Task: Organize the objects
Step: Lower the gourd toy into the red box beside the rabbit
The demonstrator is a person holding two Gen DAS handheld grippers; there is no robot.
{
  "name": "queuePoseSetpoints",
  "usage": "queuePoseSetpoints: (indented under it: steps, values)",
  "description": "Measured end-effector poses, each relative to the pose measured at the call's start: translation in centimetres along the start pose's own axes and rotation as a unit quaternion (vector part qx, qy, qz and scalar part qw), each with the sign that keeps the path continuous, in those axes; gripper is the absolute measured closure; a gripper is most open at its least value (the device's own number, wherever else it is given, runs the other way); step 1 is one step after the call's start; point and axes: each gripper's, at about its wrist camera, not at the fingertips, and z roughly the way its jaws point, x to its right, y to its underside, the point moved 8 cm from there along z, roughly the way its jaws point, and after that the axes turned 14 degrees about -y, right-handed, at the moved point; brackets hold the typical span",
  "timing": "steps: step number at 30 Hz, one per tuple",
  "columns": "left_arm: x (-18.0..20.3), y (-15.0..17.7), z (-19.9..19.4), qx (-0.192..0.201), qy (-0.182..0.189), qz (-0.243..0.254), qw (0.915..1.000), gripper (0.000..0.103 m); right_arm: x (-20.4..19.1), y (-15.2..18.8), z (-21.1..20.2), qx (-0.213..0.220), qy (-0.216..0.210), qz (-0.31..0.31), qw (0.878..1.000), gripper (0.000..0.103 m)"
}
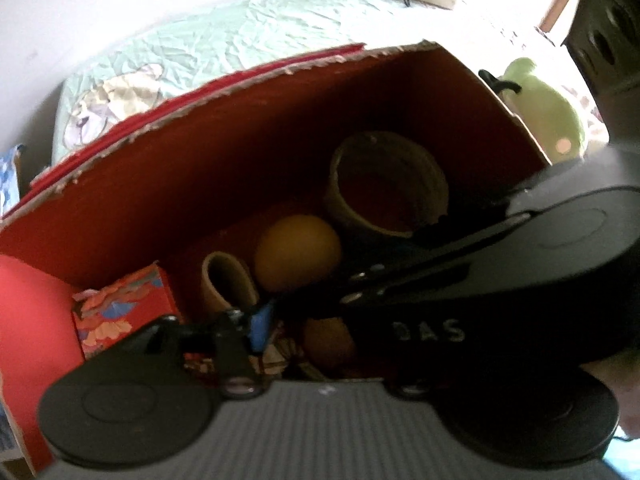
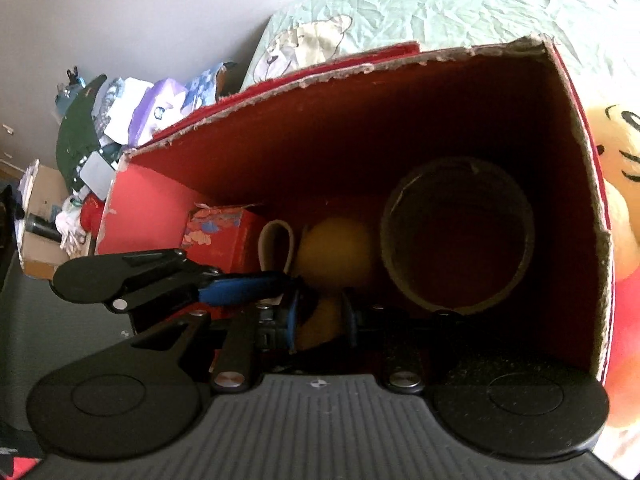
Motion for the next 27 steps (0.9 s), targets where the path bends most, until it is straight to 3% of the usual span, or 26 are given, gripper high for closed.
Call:
queuePoseSetpoints:
  steps: [17,22,27]
  values:
    - [-0.2,-0.9,0.3,0.031,-0.054,0.005,0.9980,0.044,0.0,0.0,-0.1,0.043,0.017,-0.014,0.999,0.076]
    - [-0.1,-1.1,0.4,0.033,-0.066,0.006,0.9973,0.037,0.1,-0.1,-0.2,0.045,0.018,-0.014,0.999,0.076]
    - [0.1,-1.1,0.4,0.036,-0.084,0.015,0.9957,0.037,0.0,-0.1,-0.3,0.048,0.017,-0.017,0.999,0.076]
